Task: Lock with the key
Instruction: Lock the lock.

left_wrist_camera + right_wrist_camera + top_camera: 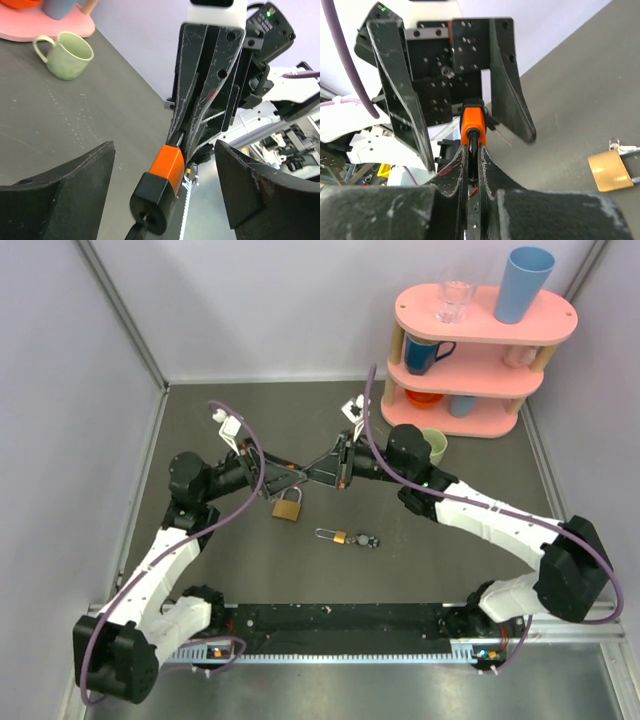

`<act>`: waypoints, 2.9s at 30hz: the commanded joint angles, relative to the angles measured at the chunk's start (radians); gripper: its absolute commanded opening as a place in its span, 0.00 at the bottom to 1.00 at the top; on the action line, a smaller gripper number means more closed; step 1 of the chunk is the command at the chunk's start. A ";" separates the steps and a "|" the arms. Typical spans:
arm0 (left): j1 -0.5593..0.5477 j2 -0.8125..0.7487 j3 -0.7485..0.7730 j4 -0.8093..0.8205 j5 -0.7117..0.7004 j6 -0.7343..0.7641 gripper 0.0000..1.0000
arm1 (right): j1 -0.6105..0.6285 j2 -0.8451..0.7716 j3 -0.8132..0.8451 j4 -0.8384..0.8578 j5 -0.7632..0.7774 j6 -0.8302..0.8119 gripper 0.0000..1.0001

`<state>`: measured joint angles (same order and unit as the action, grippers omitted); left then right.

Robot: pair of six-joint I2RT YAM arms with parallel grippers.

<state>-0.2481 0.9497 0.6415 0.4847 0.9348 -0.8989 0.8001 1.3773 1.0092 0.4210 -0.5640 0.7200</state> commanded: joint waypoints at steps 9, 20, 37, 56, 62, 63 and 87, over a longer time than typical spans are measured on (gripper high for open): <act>0.162 -0.052 0.076 -0.047 0.104 0.029 0.90 | -0.101 -0.173 -0.087 -0.062 -0.004 -0.047 0.00; 0.176 -0.032 0.075 -0.049 0.157 0.041 0.88 | -0.150 -0.218 -0.092 -0.116 -0.017 -0.070 0.00; 0.167 0.035 0.029 0.166 0.277 -0.053 0.54 | -0.151 -0.190 -0.061 -0.041 -0.143 -0.030 0.00; 0.084 0.077 0.020 0.146 0.306 -0.023 0.47 | -0.151 -0.188 -0.044 -0.011 -0.152 -0.004 0.00; 0.076 0.078 0.018 0.149 0.306 -0.023 0.34 | -0.151 -0.201 -0.049 -0.011 -0.139 -0.004 0.00; 0.076 0.078 0.017 0.147 0.309 -0.023 0.33 | -0.151 -0.202 -0.050 -0.010 -0.139 -0.002 0.00; 0.073 0.070 -0.014 0.144 0.274 -0.025 0.00 | -0.159 -0.247 -0.080 -0.014 -0.063 -0.002 0.00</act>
<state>-0.1715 1.0302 0.6514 0.6094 1.2312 -0.9409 0.6521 1.1995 0.8974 0.3111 -0.6910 0.7155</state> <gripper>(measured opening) 0.025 0.033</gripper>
